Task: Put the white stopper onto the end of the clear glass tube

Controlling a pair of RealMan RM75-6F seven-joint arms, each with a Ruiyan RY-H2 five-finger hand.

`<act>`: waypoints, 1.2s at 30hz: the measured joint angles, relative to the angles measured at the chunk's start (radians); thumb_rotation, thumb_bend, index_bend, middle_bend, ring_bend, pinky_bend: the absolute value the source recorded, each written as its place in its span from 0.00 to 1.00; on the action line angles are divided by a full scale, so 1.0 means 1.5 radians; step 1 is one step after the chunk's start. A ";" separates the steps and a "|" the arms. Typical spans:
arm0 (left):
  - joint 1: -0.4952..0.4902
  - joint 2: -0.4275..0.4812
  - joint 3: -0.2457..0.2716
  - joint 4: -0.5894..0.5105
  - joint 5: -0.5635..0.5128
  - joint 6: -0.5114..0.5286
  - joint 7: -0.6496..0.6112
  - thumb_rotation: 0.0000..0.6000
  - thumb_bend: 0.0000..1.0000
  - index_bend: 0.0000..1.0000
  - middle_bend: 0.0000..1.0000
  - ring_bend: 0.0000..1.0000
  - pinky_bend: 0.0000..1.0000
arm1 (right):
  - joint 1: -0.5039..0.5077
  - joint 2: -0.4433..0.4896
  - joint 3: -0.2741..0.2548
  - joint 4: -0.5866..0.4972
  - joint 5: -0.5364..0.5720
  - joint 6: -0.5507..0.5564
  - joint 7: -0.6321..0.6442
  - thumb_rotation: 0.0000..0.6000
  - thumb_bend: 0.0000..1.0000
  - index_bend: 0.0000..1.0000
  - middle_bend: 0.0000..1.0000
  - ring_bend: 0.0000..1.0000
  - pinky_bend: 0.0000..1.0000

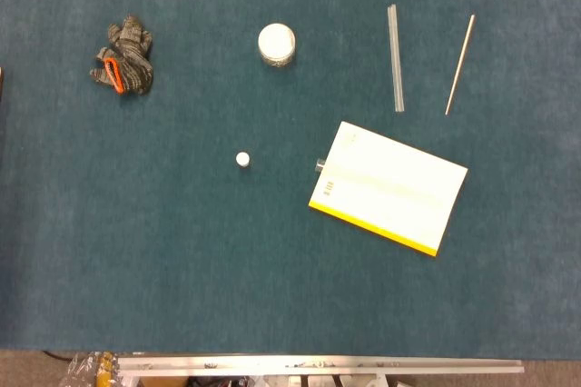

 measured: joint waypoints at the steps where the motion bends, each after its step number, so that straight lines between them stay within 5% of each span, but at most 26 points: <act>1: 0.000 0.000 0.000 0.000 0.001 0.000 0.000 1.00 0.34 0.28 0.24 0.03 0.08 | -0.001 0.001 0.000 -0.001 0.000 0.001 0.000 1.00 0.29 0.17 0.14 0.02 0.21; 18: -0.014 0.009 0.010 -0.001 0.025 -0.023 -0.025 1.00 0.34 0.28 0.24 0.03 0.08 | 0.006 0.009 -0.003 -0.018 -0.016 -0.007 0.005 1.00 0.29 0.17 0.14 0.02 0.21; 36: -0.145 0.010 0.008 -0.024 0.072 -0.196 -0.100 1.00 0.34 0.34 0.25 0.04 0.08 | 0.062 0.026 0.009 -0.069 -0.031 -0.067 -0.013 1.00 0.29 0.17 0.14 0.02 0.21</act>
